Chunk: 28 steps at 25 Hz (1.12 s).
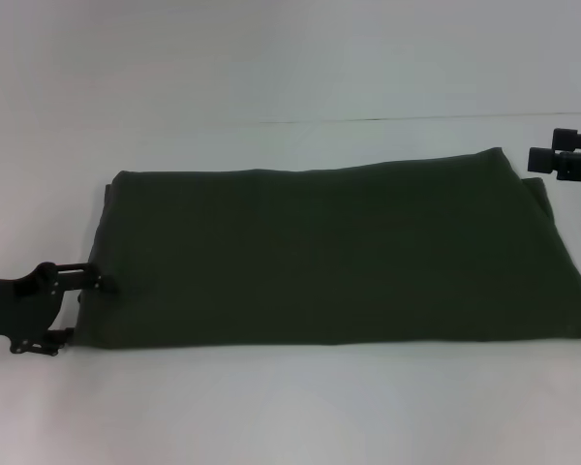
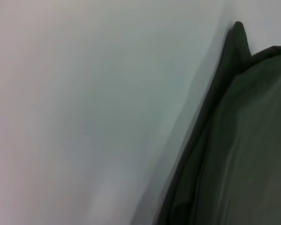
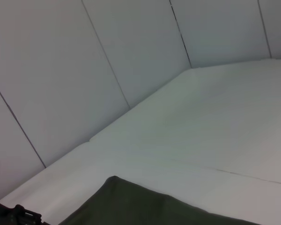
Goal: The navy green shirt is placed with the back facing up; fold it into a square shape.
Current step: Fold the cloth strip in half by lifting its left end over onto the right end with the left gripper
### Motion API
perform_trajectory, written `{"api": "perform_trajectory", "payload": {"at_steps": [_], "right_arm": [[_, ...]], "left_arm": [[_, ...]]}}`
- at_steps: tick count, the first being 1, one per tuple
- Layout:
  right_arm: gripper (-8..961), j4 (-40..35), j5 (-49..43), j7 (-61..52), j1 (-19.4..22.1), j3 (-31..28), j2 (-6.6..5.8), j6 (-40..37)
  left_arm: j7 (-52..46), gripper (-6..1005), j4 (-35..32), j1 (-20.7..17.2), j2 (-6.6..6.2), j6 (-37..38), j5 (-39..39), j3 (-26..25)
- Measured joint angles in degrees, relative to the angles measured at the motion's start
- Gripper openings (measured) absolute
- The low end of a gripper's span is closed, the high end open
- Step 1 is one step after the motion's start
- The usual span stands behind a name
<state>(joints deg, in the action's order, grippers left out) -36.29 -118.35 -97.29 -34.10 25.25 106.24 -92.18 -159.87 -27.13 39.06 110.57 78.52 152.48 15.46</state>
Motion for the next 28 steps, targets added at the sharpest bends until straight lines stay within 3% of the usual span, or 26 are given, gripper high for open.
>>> {"api": "perform_trajectory", "payload": {"at_steps": [14,22,28], "right_arm": [[944,0.00,0.58,-0.02,0.00,-0.03,-0.09,-0.38],[944,-0.04,0.58,-0.09,0.04,-0.03,-0.09,-0.68],[944,-0.09,0.58,-0.09,-0.09,-0.03,-0.09,-0.68]], "left_arm": [[0.00,835,0.68,0.39,0.20,-0.49,0.00,-0.08],[0.00,631,0.68,0.60,0.46,-1.28,0.00,0.06],[0.09,576,0.68,0.63,0.45,-1.28,0.01,0.06]]}}
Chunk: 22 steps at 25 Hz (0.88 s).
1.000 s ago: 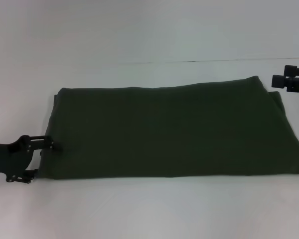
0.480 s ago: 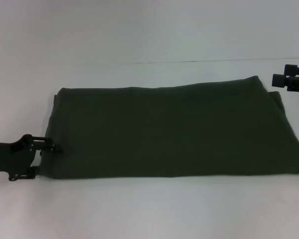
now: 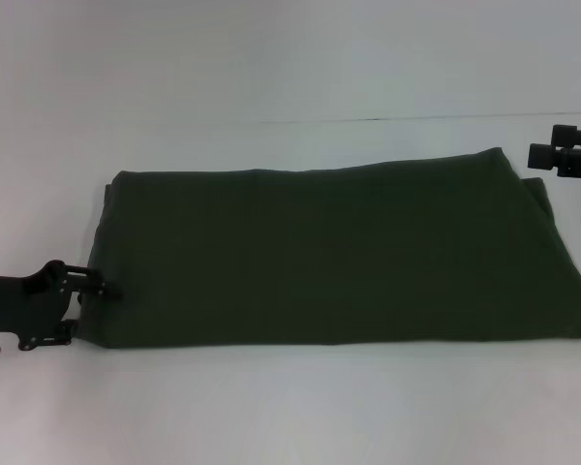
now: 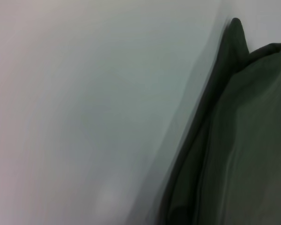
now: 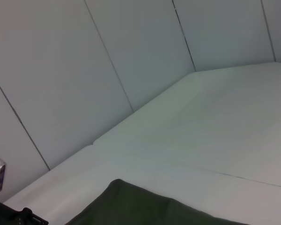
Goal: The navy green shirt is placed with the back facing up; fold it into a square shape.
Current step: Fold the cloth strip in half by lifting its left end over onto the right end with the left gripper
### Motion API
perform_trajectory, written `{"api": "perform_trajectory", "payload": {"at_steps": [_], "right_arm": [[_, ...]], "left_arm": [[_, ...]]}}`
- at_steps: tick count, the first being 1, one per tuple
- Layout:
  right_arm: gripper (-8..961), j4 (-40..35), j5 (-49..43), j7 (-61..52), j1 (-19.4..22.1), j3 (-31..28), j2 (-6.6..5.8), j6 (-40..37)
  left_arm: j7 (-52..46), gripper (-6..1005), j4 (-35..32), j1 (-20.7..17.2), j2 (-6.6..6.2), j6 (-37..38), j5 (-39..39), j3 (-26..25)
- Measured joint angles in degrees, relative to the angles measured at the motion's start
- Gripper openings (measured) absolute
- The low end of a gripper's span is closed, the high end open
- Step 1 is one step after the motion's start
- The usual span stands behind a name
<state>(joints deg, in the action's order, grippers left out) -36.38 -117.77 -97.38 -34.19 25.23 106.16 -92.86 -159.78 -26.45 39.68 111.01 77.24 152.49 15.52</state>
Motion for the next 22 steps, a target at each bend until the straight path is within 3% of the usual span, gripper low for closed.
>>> {"api": "perform_trajectory", "payload": {"at_steps": [5,11,22], "right_arm": [[944,0.00,0.00,0.01,-0.02,0.00,0.00,-0.08],[944,-0.04,0.22,0.08,-0.04,0.00,-0.02,-0.36],[944,-0.04,0.60,0.00,-0.01,0.06,0.00,-0.36]], "left_arm": [[-0.40,569,0.14,0.01,0.00,-0.49,0.48,1.05],[-0.56,384,0.17,0.07,0.06,-1.01,0.50,1.18],[-0.15,151,0.17,-0.08,0.08,-1.01,0.04,0.84]]}}
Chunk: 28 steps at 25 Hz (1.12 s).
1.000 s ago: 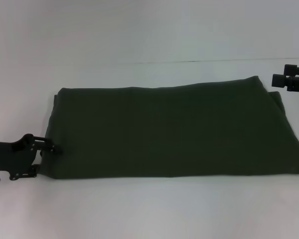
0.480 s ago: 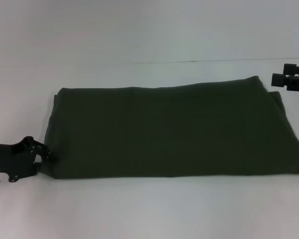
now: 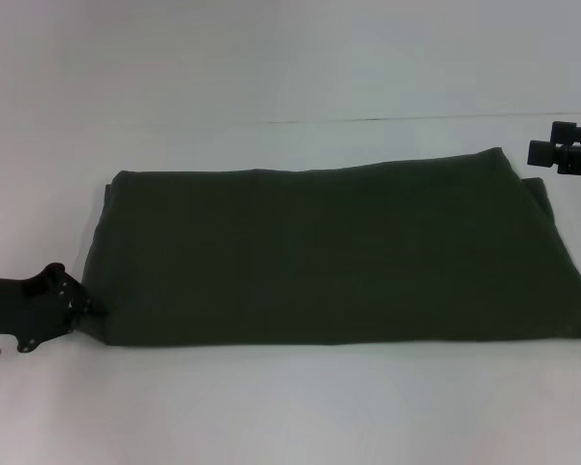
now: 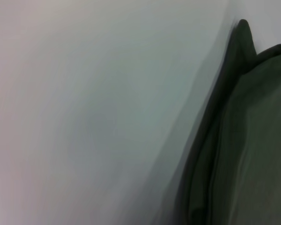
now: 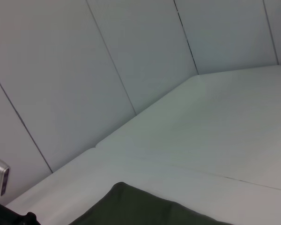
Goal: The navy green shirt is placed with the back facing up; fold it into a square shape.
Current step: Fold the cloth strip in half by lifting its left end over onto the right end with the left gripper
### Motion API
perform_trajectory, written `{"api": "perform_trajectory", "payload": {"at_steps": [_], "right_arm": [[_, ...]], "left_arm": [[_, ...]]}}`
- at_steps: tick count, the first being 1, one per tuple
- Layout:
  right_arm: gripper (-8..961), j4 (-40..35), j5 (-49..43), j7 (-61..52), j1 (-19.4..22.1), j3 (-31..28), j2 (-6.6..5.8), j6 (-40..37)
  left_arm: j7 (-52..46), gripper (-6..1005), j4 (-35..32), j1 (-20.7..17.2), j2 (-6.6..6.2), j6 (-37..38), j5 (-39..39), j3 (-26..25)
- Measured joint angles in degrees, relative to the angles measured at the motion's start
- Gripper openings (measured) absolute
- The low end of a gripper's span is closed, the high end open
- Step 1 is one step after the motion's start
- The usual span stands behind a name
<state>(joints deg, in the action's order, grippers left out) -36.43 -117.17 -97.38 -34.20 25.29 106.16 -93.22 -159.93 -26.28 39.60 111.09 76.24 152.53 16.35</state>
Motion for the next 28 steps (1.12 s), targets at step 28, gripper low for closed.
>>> {"api": "perform_trajectory", "payload": {"at_steps": [28], "right_arm": [[943,0.13,-1.11,-0.61,0.30,0.64,0.65,1.26]], "left_arm": [[7.49,40,-11.27,-5.63,-2.68,11.77,0.44,-5.55]]}}
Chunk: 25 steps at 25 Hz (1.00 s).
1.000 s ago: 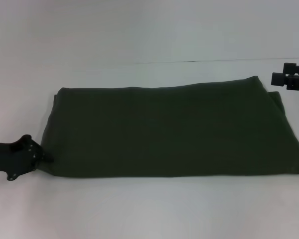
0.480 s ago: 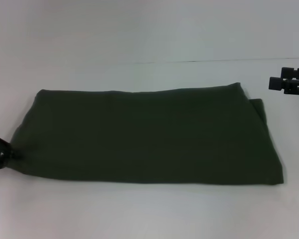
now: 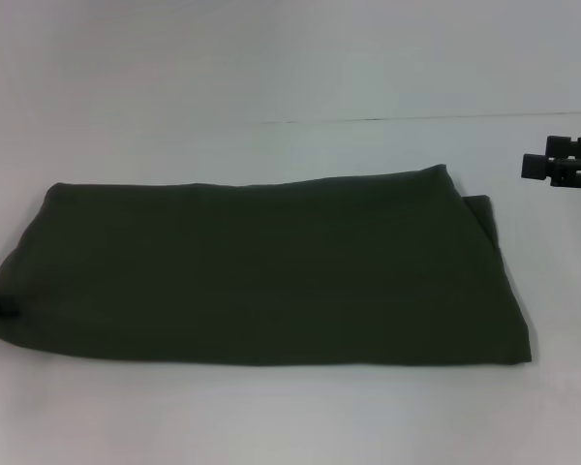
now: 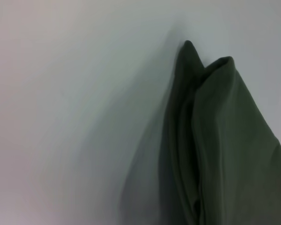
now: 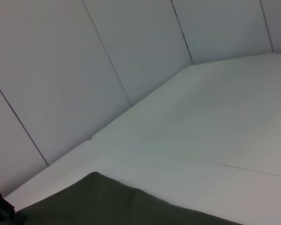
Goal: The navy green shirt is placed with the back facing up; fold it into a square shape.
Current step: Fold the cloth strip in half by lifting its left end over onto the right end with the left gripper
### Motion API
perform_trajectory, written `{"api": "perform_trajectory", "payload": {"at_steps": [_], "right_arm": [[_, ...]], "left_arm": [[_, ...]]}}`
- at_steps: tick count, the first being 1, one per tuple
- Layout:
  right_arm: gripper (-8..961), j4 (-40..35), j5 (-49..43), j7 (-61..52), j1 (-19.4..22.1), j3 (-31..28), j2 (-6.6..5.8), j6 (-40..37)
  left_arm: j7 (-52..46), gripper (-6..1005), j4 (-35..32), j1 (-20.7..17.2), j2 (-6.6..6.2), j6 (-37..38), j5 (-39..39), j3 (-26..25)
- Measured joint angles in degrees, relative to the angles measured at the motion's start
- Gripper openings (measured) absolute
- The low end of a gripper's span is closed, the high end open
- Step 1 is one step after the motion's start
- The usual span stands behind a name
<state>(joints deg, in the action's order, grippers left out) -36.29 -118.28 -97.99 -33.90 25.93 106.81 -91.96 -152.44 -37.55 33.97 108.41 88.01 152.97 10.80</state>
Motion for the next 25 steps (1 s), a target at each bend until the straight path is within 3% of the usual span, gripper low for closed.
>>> {"api": "perform_trajectory", "payload": {"at_steps": [8,13,19,22,25], "right_arm": [[943,0.00,-0.24,0.33,-0.29,0.59,0.45,1.11],[943,0.00,-0.21,0.39,-0.20,1.21,0.47,1.71],[943,0.00,-0.22,-0.88,-0.28,1.38,0.42,2.00],[943,0.00,-0.65,-1.74,0.42,1.45,0.39,2.98],[943,-0.01,-1.36,-3.26,1.64,1.23,0.51,4.05]], "left_arm": [[0.08,40,-1.15,-0.39,-0.28,-1.08,0.40,0.03],[0.34,40,-6.01,-1.23,-1.99,1.24,1.01,-1.89],[7.26,40,-6.57,5.25,-3.53,12.72,-8.22,-1.13],[10.66,40,-4.10,10.39,-2.58,15.10,-15.48,4.39],[13.11,40,0.21,16.10,-0.23,13.21,-19.07,12.45]]}}
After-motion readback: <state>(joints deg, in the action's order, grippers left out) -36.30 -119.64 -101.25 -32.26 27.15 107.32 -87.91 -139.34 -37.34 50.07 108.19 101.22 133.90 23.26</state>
